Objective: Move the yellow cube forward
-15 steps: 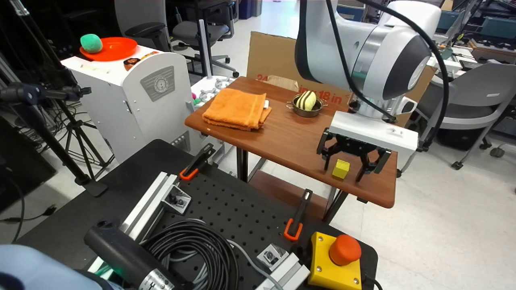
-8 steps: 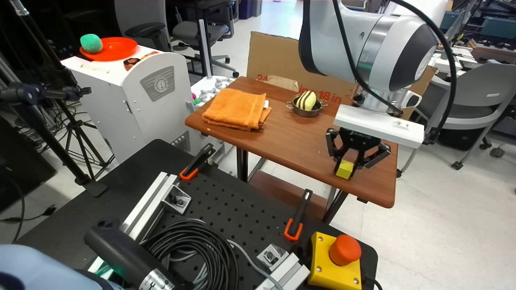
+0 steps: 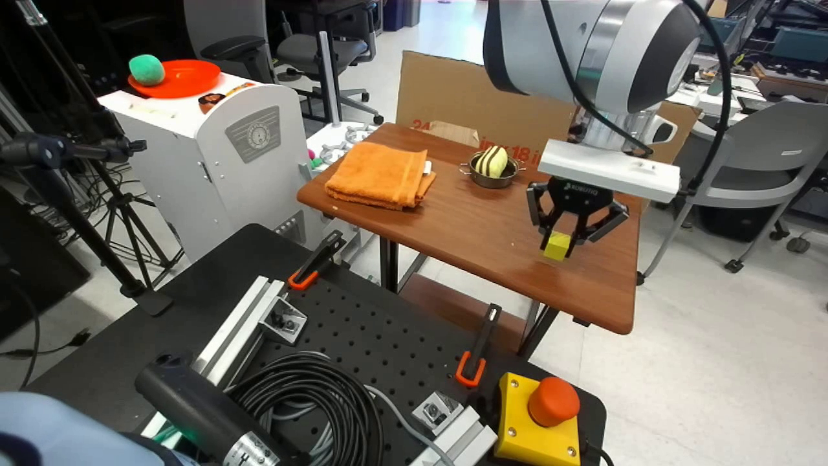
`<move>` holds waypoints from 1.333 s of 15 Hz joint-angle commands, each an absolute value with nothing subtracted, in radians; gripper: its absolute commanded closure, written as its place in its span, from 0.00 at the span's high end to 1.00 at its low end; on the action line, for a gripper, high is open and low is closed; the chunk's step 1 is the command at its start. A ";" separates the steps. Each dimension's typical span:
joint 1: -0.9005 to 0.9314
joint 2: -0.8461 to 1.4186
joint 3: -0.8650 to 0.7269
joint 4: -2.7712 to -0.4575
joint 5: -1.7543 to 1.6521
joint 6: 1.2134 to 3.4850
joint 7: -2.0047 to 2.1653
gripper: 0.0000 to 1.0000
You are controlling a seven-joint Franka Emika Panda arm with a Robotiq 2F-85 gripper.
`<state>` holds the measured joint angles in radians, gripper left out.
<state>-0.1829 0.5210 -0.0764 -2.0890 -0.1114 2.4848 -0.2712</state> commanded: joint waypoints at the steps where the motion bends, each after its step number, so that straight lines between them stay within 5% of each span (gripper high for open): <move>1: -0.167 0.576 -0.046 -1.926 -0.086 2.427 -0.260 0.08; 13: -0.119 0.964 -0.036 -1.377 -0.095 2.262 -0.213 0.08; 14: -0.119 0.959 -0.038 -1.372 -0.099 2.241 -0.216 0.58; 16: -0.120 0.938 -0.042 -1.384 -0.105 2.220 -0.220 0.64; 20: -0.126 0.824 -0.050 -1.502 -0.106 2.183 -0.225 0.94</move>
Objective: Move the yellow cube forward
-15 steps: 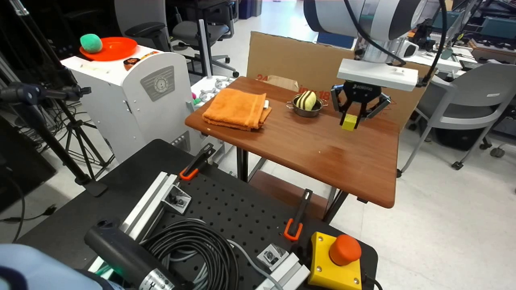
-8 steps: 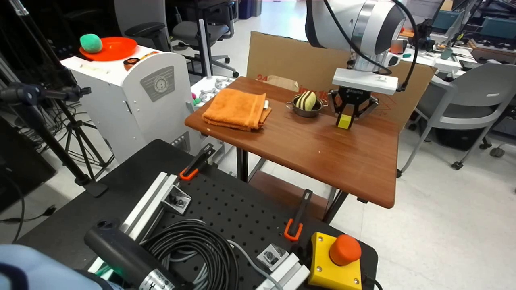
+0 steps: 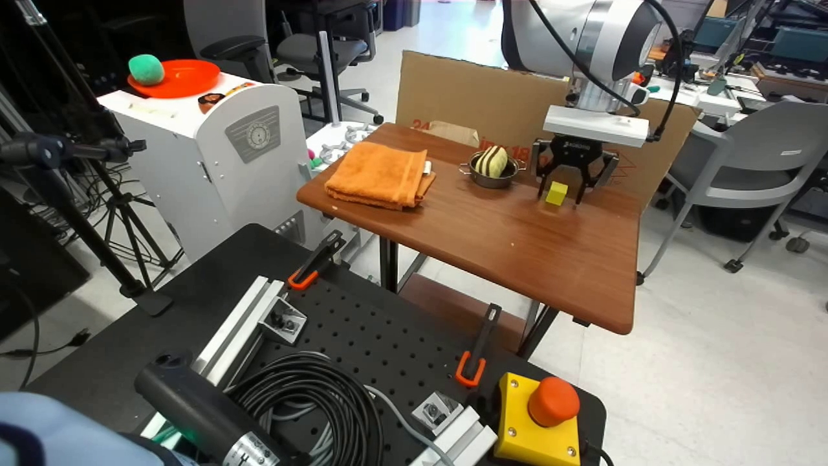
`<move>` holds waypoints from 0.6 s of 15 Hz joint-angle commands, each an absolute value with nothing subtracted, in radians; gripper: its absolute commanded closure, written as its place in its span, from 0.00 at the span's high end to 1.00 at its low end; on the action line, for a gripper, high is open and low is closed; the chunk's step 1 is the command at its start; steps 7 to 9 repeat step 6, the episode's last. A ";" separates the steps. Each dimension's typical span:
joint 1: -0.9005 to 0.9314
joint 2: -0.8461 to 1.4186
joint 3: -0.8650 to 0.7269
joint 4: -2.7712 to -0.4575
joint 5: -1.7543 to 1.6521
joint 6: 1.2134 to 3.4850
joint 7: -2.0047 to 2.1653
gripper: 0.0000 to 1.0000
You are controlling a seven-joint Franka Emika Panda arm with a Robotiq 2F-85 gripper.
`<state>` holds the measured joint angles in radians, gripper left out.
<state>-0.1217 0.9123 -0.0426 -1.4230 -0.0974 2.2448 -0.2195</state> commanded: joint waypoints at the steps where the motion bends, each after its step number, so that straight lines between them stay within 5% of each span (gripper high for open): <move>1: -0.115 0.793 -0.076 -1.535 -0.108 2.144 -0.166 0.99; 3: -0.128 0.877 -0.049 -1.446 -0.100 2.199 -0.213 0.92; 9: -0.127 0.882 -0.048 -1.444 -0.099 2.199 -0.213 0.97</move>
